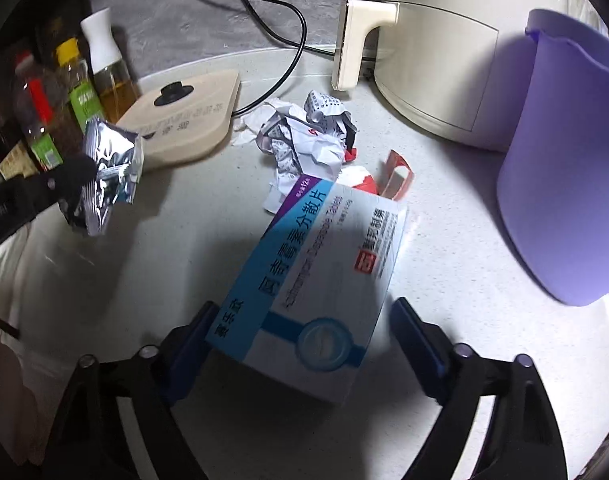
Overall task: Collect trash
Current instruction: 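Grasp the silver snack wrapper with the left tool while the right tool grasps the blue medicine box, then carry both items over the purple bucket and open both tools to drop them, then move both open tools back over the remaining trash on the counter, then grasp the crumpled white paper with the left tool while the right tool grasps the red-and-white box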
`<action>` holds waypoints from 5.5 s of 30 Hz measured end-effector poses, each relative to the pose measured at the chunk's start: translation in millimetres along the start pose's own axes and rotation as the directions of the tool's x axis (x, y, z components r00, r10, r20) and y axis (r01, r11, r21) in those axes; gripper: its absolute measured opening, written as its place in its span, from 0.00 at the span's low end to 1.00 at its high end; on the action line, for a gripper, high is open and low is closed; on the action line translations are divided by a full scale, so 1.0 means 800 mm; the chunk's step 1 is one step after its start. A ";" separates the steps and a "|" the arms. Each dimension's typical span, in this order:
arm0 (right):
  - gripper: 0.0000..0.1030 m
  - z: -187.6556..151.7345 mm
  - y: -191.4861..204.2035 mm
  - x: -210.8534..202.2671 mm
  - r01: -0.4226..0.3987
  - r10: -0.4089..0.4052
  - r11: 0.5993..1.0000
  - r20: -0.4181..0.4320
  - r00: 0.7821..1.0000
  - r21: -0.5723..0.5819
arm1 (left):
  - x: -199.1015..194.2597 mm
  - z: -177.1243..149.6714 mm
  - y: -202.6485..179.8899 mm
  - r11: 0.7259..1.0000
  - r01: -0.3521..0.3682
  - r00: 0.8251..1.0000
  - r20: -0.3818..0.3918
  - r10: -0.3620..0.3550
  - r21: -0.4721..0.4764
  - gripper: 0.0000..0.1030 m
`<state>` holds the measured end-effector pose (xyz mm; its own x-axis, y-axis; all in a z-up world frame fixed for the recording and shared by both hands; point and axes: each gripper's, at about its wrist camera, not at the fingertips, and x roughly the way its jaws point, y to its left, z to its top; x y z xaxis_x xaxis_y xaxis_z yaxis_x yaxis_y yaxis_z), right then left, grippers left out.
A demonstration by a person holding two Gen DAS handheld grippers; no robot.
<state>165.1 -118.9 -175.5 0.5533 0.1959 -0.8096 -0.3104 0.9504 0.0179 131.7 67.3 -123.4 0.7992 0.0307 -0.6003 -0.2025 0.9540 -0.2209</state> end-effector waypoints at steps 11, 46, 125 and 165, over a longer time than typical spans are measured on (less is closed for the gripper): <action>0.67 0.020 -0.053 -0.083 -0.151 0.154 0.988 0.131 0.979 -0.030 | -0.032 0.023 -0.047 0.998 0.004 0.998 0.065 0.001 -0.068 0.12; 0.68 0.143 -0.265 -0.240 -0.364 0.393 0.919 0.356 0.848 -0.149 | -0.145 0.091 -0.294 0.994 -0.099 0.949 0.296 0.109 -0.046 0.12; 0.72 0.079 -0.123 -0.190 -0.322 0.266 0.942 0.370 0.890 0.096 | -0.101 0.097 -0.115 0.989 -0.022 0.992 0.129 0.003 0.148 0.94; 0.53 0.014 -0.093 -0.062 -0.084 0.028 0.967 0.228 0.973 0.240 | 0.145 0.024 -0.121 0.949 0.305 0.929 -0.245 -0.276 0.086 0.42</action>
<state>169.2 -196.9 -130.0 0.7062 0.2727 -0.6533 -0.1614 0.9605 0.2265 254.9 -15.9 -157.0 0.6600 -0.3081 -0.6852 0.0998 0.9399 -0.3265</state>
